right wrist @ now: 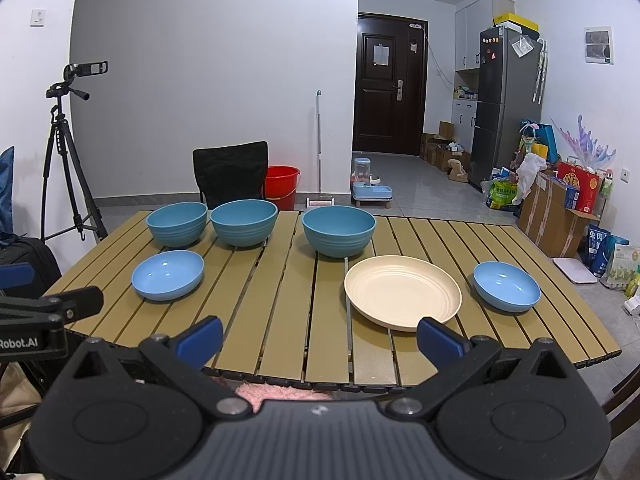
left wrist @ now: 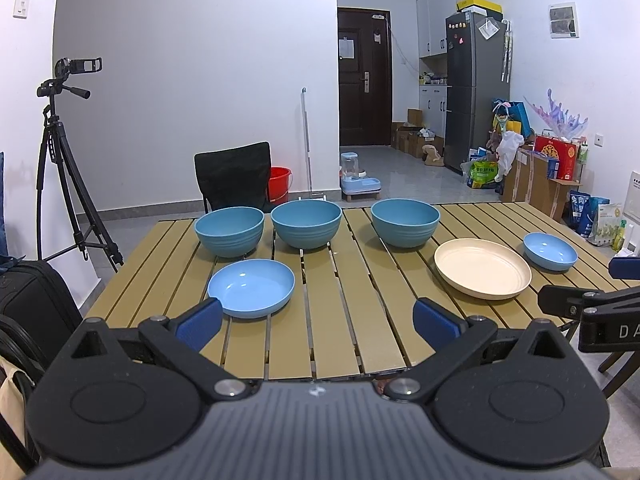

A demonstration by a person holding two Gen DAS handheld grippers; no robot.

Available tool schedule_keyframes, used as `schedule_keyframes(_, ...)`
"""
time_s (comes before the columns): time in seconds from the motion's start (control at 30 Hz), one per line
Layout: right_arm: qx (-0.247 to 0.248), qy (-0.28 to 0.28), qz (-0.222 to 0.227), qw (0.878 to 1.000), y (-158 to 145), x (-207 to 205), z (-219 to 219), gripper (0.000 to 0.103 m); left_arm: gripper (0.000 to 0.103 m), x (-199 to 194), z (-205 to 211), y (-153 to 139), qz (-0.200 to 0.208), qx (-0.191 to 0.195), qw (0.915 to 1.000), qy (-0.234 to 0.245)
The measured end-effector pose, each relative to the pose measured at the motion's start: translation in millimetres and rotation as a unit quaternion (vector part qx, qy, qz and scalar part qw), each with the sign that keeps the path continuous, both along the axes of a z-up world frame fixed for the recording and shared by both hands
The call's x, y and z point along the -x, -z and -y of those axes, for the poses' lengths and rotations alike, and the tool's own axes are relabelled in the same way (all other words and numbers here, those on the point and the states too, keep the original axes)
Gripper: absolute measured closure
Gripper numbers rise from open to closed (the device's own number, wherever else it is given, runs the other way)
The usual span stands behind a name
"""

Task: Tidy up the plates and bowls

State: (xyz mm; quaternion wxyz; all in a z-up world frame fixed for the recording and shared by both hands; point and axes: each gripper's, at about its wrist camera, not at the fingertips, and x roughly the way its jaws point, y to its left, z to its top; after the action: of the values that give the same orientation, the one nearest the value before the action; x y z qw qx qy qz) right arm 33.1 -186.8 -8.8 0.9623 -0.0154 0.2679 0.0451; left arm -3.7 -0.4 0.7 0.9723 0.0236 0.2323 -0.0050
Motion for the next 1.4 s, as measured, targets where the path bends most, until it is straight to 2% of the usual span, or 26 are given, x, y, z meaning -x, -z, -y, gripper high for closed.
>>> schedule_keyframes(1.33, 0.0, 0.0, 0.005, 1.0, 2.2, 2.6, -0.9, 0.0, 0.0, 4.3, 0.8, -7.2, 0.007, 0.001, 1.0, 0.001)
schedule_keyframes(1.4, 0.001, 0.0, 0.006, 1.0, -7.6, 2.5, -4.0, 0.0, 0.0, 5.5, 1.2, -6.9, 0.008, 0.001, 1.0, 0.001)
